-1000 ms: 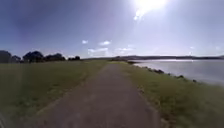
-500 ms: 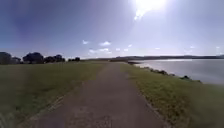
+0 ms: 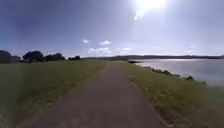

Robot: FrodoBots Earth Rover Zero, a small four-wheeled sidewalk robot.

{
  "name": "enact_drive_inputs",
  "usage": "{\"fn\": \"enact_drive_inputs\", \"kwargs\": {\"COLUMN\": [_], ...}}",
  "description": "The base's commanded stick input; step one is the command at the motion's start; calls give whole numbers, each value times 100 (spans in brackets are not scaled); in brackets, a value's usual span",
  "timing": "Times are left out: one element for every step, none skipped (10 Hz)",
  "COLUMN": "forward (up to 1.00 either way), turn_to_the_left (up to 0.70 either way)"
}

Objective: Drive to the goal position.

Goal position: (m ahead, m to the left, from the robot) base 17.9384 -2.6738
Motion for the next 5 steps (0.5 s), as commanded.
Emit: {"fn": "enact_drive_inputs", "kwargs": {"forward": [70, 70, 70, 70, 70], "turn_to_the_left": [0, 0, 0, 0, 0]}}
